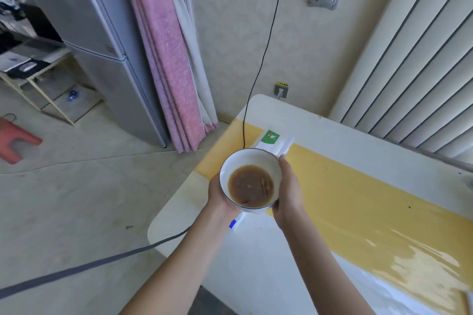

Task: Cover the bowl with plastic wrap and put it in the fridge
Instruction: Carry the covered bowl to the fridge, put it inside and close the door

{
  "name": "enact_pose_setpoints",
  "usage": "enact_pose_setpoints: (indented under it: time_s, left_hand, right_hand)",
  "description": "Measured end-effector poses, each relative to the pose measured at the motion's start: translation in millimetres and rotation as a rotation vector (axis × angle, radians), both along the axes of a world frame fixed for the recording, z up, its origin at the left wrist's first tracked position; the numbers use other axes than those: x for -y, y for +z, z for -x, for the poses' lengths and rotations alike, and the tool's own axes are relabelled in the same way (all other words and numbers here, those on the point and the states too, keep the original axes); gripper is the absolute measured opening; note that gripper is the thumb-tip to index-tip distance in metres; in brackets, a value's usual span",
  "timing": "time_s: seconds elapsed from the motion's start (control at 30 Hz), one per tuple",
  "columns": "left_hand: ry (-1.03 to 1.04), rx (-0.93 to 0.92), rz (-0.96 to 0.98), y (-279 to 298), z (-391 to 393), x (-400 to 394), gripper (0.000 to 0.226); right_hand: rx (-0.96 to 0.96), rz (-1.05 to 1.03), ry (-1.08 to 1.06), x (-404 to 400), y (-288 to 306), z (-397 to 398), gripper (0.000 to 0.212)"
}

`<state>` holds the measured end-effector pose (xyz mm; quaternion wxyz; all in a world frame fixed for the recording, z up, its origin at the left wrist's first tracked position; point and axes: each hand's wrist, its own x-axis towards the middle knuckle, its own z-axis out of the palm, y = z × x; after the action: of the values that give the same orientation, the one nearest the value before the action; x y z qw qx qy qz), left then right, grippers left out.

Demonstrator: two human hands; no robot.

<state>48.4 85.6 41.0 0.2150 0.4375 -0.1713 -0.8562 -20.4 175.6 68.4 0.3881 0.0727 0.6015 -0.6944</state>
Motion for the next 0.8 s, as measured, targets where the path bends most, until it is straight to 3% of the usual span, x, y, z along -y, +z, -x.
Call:
enact_pose_setpoints:
  time_s: [0.07, 0.23, 0.47, 0.53, 0.67, 0.8]
  left_hand:
    - [0.048, -0.011, -0.013, 3.5, -3.2, 2.5, 0.029]
    - [0.05, -0.108, -0.007, 10.8, -19.6, 19.7, 0.055]
    - [0.057, -0.037, 0.028, 20.6, -32.8, 57.8, 0.047]
    - [0.056, 0.023, 0.058, 21.2, -41.4, 72.6, 0.042]
    - [0.038, 0.068, 0.189, 30.2, -68.8, 115.6, 0.028]
    - [-0.043, 0.134, 0.428, 32.7, -103.3, 164.7, 0.032]
  right_hand:
    - [0.004, 0.023, 0.007, 4.2, -0.4, -1.5, 0.031]
    - [0.046, 0.069, 0.08, 18.7, 3.4, -11.0, 0.032]
    - [0.059, -0.038, 0.031, 56.0, 11.0, -32.9, 0.046]
    - [0.055, -0.044, 0.006, 72.0, 12.4, -40.9, 0.04]
    - [0.027, -0.047, -0.032, 116.6, 17.2, -68.8, 0.04]
    - [0.045, -0.041, -0.093, 167.9, 20.7, -99.2, 0.035]
